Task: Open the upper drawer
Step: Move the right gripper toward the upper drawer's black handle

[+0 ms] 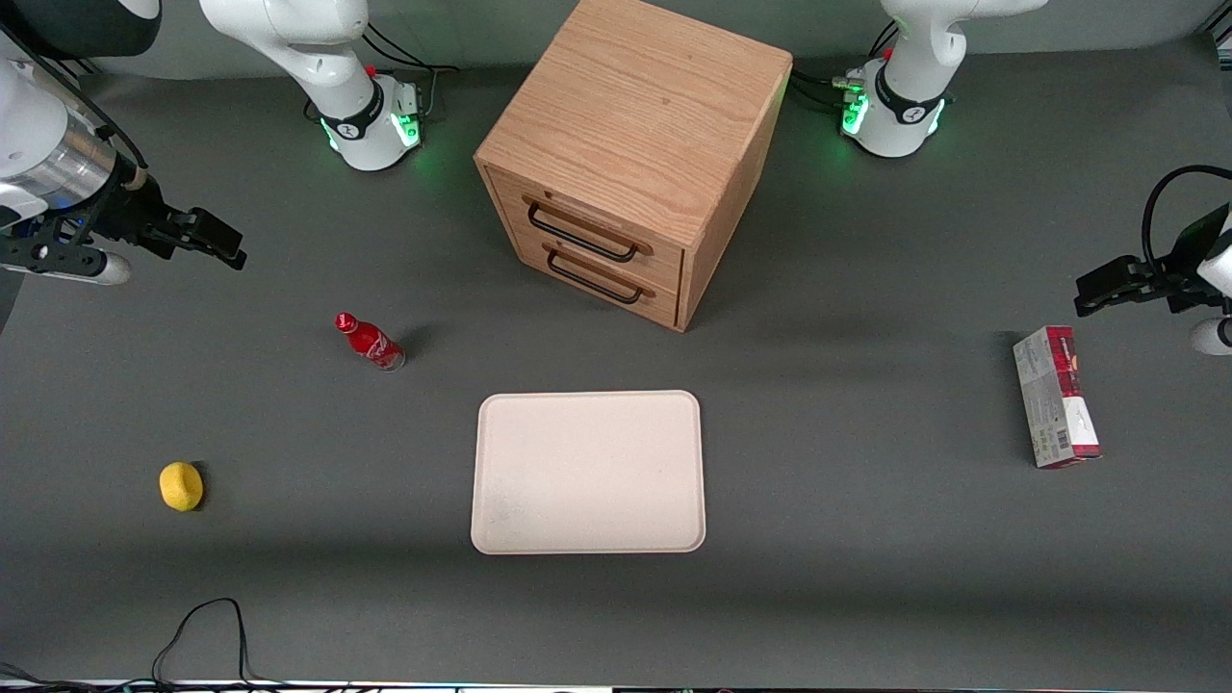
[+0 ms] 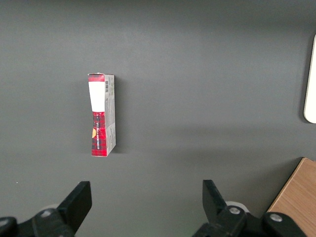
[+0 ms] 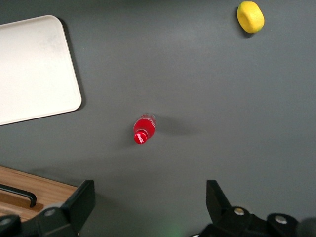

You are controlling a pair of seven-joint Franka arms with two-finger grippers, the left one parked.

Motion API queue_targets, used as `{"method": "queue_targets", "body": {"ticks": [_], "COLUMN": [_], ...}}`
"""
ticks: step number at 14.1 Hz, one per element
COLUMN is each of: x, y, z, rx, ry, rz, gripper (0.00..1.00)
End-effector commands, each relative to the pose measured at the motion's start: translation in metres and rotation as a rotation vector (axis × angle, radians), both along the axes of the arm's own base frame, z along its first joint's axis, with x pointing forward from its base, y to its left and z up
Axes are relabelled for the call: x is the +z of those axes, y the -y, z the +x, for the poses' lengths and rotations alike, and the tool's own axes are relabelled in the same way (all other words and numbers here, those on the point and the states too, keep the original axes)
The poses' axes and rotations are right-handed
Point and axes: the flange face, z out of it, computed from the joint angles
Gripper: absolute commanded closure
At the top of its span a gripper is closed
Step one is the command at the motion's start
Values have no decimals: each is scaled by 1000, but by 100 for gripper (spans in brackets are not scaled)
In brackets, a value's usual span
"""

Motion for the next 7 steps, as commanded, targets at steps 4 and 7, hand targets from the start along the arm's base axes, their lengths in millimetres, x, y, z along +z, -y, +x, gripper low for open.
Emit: {"method": "queue_targets", "body": {"ticks": [4, 7], "x": [9, 14], "y": [-4, -43], "z": [14, 46], "rx": [40, 100], "ry": [-2, 21], "rz": [-11, 16], "gripper": [0, 0]}}
